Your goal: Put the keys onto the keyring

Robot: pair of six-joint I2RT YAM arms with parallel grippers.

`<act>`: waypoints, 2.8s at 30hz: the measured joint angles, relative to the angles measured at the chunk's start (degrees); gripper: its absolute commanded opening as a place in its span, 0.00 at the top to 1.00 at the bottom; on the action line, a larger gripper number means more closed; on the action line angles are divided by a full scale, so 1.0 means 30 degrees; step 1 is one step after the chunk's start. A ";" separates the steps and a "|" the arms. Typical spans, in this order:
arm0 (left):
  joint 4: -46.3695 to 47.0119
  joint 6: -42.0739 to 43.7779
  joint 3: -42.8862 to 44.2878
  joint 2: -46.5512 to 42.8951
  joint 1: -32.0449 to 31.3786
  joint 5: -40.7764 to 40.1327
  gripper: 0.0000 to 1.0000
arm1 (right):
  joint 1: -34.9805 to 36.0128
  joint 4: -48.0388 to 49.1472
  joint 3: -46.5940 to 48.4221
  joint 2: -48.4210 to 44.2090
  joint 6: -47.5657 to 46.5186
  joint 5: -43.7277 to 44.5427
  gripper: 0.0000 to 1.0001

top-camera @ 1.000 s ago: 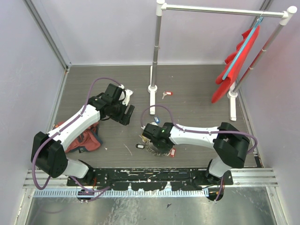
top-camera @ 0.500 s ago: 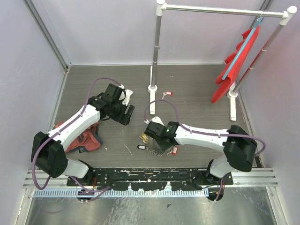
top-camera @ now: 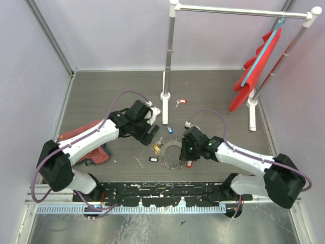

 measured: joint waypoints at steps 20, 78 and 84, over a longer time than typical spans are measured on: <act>0.8881 -0.3213 -0.3898 0.0678 -0.6747 0.3810 0.45 | -0.5326 0.1129 -0.4153 -0.6608 0.1785 -0.3461 0.70; 0.8218 -0.4575 -0.2623 0.5078 -0.9187 0.0714 0.81 | -0.6346 0.0976 -0.4626 -0.7730 0.1275 -0.4306 0.69; 0.8196 -0.4459 -0.2623 0.5129 -0.9194 0.0692 0.98 | -0.6346 0.0969 -0.4699 -0.7730 0.1268 -0.4306 0.69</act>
